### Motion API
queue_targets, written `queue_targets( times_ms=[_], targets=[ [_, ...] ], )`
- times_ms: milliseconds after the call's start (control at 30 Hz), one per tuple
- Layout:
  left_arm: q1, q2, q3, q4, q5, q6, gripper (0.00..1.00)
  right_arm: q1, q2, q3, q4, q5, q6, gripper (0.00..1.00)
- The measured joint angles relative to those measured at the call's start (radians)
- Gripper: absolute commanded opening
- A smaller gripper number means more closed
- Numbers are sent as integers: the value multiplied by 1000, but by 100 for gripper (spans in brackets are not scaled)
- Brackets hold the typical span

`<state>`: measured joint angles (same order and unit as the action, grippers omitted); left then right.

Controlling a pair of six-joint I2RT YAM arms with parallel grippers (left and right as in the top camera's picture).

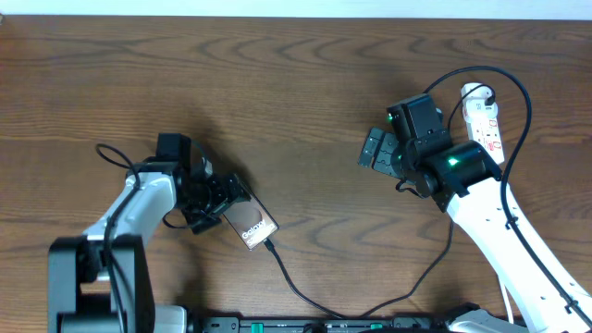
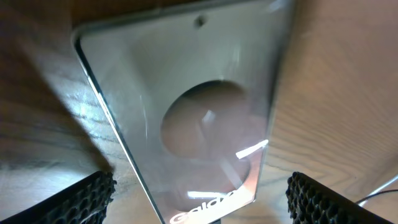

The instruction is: Plug charger to phone and switch on socket

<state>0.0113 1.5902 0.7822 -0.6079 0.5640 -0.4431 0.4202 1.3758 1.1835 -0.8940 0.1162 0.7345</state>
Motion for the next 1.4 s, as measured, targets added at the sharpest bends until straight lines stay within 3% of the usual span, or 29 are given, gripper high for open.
queue_targets(
  times_ms=[433,500,833,1000,1233,1400],
  targets=[
    [1,-527,141,63,-29,127,91,0,0,0,16,15,0,99],
    [1,-599,143,77,-32,131,91,0,0,0,16,15,0,95],
    [1,-787,143,84,-126,137,91,-32,-40,0,-12,-20,-42,99],
    [1,-781,143,84,-141,137,91,-209,-97,63,-96,-118,-143,99],
    [1,-761,143,83,-149,137,92,-664,-97,336,-174,-285,-379,99],
    [1,-750,143,82,-149,138,91,-884,-38,452,-154,-381,-509,99]
  ],
)
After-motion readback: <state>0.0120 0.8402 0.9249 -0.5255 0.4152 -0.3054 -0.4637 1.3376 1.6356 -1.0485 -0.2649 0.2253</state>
